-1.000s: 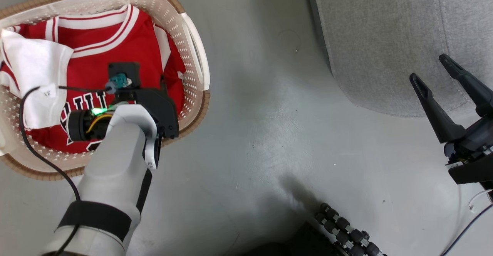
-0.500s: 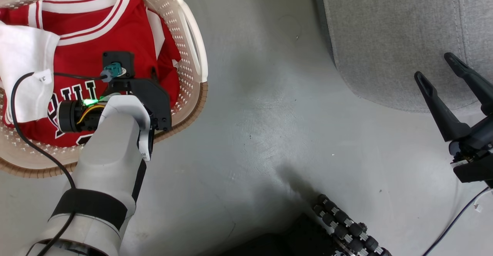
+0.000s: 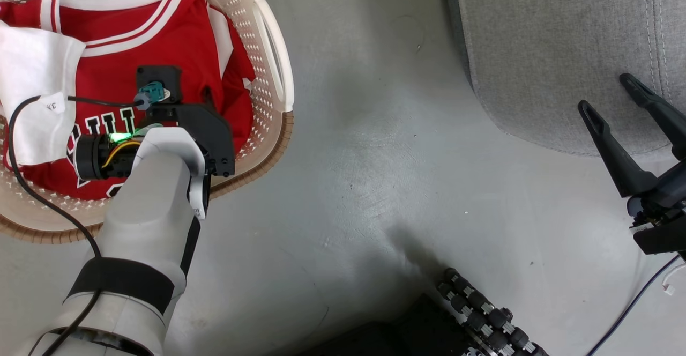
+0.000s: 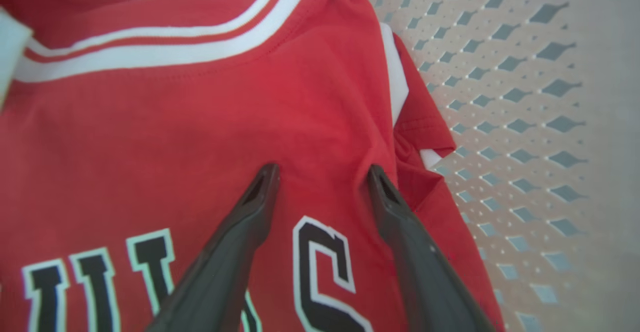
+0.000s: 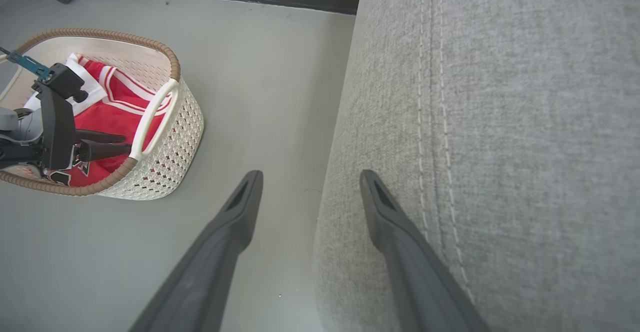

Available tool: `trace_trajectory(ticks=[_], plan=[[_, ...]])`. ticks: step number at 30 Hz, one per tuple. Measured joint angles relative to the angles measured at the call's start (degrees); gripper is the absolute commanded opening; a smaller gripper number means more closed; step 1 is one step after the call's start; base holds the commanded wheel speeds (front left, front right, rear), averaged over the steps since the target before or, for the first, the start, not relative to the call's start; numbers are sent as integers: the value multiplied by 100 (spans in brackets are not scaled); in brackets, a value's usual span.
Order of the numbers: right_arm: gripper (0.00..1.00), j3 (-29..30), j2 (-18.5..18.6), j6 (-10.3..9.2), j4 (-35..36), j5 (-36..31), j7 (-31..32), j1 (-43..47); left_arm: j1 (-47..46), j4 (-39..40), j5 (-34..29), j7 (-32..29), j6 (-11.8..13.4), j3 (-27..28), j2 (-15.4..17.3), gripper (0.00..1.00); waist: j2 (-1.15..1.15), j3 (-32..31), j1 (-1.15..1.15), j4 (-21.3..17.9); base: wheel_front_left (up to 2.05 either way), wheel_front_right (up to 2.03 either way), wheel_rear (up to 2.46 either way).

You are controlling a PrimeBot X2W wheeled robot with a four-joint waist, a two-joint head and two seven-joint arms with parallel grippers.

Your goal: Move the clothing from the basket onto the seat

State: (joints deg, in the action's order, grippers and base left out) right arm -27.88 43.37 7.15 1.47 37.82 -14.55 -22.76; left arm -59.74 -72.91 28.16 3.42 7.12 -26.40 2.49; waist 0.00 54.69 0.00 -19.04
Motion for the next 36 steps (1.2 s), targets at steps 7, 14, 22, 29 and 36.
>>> trace_trajectory(ticks=[7, 14, 22, 29, 36], plan=[[100, 33, 55, 0, 19, 29, 0, -16, -125, -76, -22, 90, 0, 91, 0, 51, 0, 51, 0, -30, 0, 0, 0], [100, 56, 79, 2, 26, 56, -16, -18, -210, -96, -55, 172, -1, 137, -1, 42, 0, 127, 0, -77, 0, 0, 0], [100, 64, 96, 19, 26, 108, -16, -18, -210, -102, -59, 225, 0, 133, 0, 0, 0, 152, 0, -93, 0, 0, 0], [100, 101, 130, 42, 15, 110, -16, -16, -154, -66, 21, 363, -1, 51, 1, 0, 0, 105, 0, -30, 0, 0, 0], [100, 121, 130, 42, 77, 164, -15, -19, 337, 445, 567, 834, 0, -36, -1, 0, 0, -118, 0, 92, 0, 0, 0]])
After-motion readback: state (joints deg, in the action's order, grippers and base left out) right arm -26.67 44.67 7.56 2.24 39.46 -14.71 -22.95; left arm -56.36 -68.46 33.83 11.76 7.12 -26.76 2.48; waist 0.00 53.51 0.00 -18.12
